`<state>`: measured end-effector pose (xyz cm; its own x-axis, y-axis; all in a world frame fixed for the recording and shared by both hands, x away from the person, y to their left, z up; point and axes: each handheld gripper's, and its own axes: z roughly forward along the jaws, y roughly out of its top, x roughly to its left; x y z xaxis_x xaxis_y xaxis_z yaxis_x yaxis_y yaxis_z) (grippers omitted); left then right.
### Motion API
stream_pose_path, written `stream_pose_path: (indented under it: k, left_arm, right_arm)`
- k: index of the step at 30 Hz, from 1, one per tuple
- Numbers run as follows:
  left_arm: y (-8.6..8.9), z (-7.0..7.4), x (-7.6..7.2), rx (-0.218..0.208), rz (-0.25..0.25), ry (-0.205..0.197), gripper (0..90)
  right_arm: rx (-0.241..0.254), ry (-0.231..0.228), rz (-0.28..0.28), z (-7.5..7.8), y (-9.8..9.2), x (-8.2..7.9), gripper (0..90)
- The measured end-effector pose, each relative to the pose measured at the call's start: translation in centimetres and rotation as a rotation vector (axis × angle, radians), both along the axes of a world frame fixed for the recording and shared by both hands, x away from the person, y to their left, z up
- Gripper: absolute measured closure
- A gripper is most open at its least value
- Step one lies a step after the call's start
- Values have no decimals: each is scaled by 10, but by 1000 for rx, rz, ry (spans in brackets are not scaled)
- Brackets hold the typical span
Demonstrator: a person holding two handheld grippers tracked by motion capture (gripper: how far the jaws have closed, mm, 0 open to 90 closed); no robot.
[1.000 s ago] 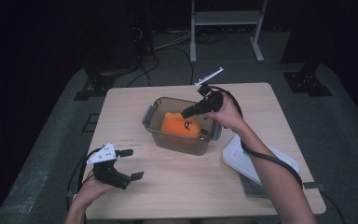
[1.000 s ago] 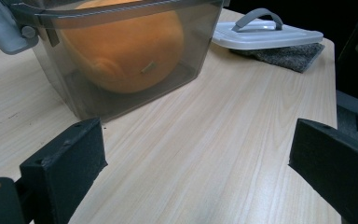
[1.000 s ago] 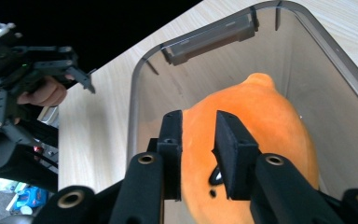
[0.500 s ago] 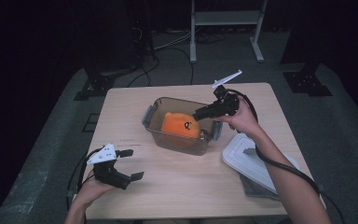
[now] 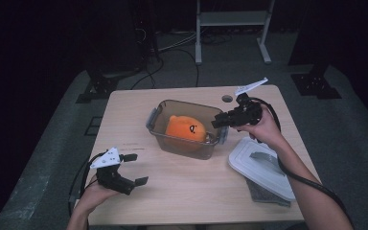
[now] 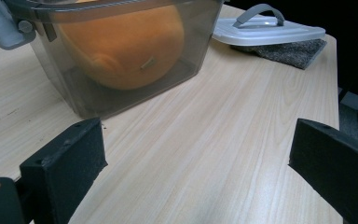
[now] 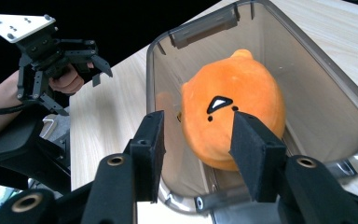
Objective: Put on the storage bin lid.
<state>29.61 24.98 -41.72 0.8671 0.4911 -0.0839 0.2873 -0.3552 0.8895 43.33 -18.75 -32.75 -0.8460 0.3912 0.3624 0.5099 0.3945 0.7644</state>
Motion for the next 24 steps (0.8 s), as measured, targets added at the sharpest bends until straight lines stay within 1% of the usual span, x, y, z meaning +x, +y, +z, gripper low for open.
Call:
stream_pose_path:
  k: [1, 5, 6, 7, 8, 10, 12, 14, 15, 16, 24]
  left_arm:
    - [0, 0, 0, -1, 1, 1, 29]
    - [0, 0, 0, 1, 1, 3, 29]
    - [0, 0, 0, 1, 1, 3, 29]
    - [0, -1, 0, 1, 1, 5, 29]
    - [0, -1, 0, 1, 1, 5, 29]
    - [-1, -1, 0, 2, 0, 5, 28]
    - [0, -1, 0, 0, 3, 6, 28]
    - [0, -1, 0, -2, 6, 4, 29]
    - [0, -1, 0, -2, 6, 4, 29]
    - [0, -1, 0, 0, 6, 4, 28]
    - [-1, -2, 1, 4, 3, 10, 29]
  right_arm:
    - [3, -4, -7, -1, -7, -3, 518]
    - [0, -3, -24, -2, -18, -8, 499]
    - [0, -3, -24, -2, -18, -8, 499]
    - [2, -6, -32, -4, -24, -11, 491]
    - [2, -6, -32, -4, -24, -11, 491]
    - [3, -15, -47, -6, -32, -15, 486]
    - [3, -16, -50, -6, -35, -17, 482]
    - [3, -21, -65, -9, -44, -21, 480]
    - [3, -21, -65, -9, -44, -21, 480]
    - [-1, -20, -77, -12, -50, -23, 477]
    - [-4, -3, -127, -25, -72, -31, 458]
